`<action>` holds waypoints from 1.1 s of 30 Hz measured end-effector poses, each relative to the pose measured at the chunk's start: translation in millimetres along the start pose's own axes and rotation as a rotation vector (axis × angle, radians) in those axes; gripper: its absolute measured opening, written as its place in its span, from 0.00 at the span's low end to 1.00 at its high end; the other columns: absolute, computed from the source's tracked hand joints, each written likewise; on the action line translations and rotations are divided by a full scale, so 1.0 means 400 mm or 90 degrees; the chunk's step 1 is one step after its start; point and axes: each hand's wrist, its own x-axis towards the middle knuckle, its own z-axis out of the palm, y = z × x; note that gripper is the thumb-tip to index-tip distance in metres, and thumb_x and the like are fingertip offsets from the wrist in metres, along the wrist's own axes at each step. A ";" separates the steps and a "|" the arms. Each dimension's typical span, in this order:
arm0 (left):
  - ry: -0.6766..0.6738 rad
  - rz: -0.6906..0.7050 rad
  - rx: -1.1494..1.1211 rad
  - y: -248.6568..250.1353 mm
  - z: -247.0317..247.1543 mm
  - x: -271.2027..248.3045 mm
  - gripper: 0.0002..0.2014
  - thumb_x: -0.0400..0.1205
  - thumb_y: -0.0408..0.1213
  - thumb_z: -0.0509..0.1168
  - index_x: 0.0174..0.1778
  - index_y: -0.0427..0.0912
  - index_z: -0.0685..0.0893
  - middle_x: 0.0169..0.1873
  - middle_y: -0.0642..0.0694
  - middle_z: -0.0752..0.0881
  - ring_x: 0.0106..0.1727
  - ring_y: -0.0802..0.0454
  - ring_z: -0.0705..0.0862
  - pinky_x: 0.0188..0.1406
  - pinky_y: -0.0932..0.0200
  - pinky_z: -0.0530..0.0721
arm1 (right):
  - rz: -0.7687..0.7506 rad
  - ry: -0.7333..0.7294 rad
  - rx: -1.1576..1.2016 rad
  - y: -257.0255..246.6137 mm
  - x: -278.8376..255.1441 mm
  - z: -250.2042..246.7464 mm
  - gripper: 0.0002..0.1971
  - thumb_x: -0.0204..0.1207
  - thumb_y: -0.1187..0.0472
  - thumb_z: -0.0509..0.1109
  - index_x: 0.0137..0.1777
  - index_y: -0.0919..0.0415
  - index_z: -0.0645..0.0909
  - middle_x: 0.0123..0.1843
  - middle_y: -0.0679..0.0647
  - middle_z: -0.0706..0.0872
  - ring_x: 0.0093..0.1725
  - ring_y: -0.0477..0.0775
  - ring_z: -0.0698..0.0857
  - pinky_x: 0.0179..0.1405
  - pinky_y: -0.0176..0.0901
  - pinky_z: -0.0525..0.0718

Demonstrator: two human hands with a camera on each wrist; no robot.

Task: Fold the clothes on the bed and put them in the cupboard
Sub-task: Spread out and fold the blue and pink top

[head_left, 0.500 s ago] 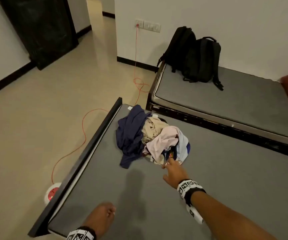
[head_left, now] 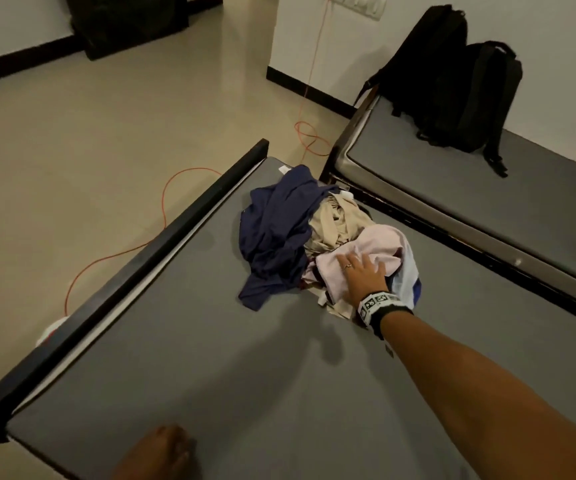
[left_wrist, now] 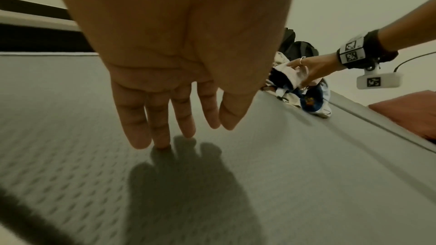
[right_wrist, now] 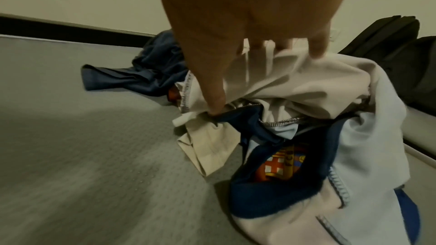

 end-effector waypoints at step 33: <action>0.251 -0.260 0.260 0.351 0.227 -0.287 0.17 0.82 0.51 0.70 0.66 0.59 0.80 0.67 0.57 0.79 0.65 0.56 0.79 0.65 0.62 0.76 | -0.314 0.082 0.029 0.131 0.074 0.192 0.41 0.64 0.29 0.76 0.73 0.52 0.77 0.75 0.64 0.72 0.70 0.67 0.79 0.69 0.55 0.78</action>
